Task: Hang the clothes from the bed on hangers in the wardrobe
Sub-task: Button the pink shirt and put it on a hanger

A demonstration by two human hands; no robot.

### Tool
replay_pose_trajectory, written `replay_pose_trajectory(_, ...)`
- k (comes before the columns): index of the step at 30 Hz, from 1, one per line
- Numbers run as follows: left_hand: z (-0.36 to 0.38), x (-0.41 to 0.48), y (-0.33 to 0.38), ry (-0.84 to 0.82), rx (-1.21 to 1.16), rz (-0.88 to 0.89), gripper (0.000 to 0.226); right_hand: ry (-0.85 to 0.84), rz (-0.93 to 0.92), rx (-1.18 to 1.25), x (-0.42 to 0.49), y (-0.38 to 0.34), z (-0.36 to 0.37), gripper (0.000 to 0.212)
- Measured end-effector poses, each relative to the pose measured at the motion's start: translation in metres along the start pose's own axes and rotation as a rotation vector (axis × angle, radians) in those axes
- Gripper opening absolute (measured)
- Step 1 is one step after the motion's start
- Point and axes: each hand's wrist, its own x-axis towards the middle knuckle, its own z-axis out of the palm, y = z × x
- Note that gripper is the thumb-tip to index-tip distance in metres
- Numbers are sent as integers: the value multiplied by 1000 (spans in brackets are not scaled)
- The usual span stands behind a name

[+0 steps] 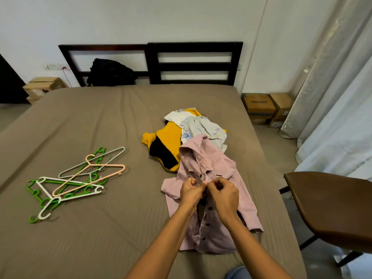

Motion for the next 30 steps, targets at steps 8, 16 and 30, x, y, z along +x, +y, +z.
replay_pose_trajectory(8, -24, -8, -15, -83, 325, 424, 35, -366, 609, 396, 41, 8, -3, 19)
replay_pose_trajectory(16, -26, -20, -32, -119, 307, 403, 26, -571, 569, 53, 46, 9, 12, 19)
replay_pose_trajectory(30, -14, 1, -2, -72, -59, -163, 16, -533, 414, 441, 23, 18, -6, 10)
